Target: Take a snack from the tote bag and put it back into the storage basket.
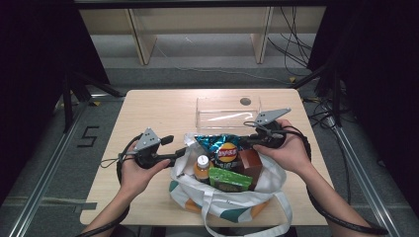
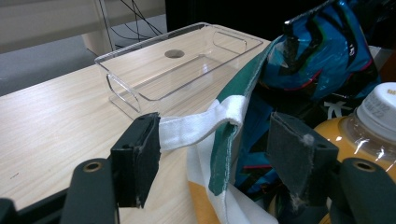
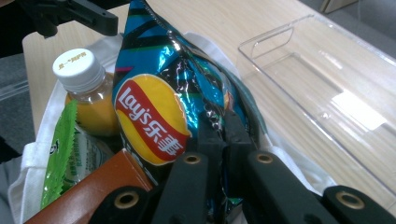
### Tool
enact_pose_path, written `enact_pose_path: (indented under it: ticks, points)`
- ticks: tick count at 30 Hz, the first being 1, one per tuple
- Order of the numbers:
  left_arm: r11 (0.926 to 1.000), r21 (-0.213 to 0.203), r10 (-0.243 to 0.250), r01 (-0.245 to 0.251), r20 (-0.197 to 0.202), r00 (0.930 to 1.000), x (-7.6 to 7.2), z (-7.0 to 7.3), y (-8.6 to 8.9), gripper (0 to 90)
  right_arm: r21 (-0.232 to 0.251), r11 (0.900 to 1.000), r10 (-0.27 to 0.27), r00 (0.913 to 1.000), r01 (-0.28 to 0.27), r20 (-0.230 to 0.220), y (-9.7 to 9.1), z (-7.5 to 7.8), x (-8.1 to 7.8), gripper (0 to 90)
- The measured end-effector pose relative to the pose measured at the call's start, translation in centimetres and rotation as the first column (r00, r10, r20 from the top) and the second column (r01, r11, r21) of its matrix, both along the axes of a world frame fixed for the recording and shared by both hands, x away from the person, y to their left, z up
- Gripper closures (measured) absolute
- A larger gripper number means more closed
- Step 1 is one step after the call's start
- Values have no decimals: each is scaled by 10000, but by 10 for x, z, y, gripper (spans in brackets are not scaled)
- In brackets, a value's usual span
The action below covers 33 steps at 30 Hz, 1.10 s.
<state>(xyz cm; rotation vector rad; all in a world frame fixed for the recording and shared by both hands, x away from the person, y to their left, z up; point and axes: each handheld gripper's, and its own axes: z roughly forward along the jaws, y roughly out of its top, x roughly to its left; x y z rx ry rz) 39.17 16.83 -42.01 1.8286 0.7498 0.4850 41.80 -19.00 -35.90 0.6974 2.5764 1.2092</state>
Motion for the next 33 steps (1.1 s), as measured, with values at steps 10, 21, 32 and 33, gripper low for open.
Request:
enact_pose_path:
  ticks: [10,21,32,33]
  points:
    - [9980,626,-11,7,65,10000,1,-3,-2,388,797,9962,-415,9971,363,645,-4,10,-9,900]
    - [9974,705,-127,134,-95,9999,1,-7,-6,391,1783,9805,-969,9924,822,753,-6,17,-14,900]
    - [9968,755,-243,255,-177,9995,1,-9,-11,409,2705,9571,-1412,9824,1038,1225,-9,33,-19,900]
    - [9969,742,-236,250,-189,9995,1,-9,-11,410,2737,9560,-1423,9828,1057,1175,-10,34,-20,900]
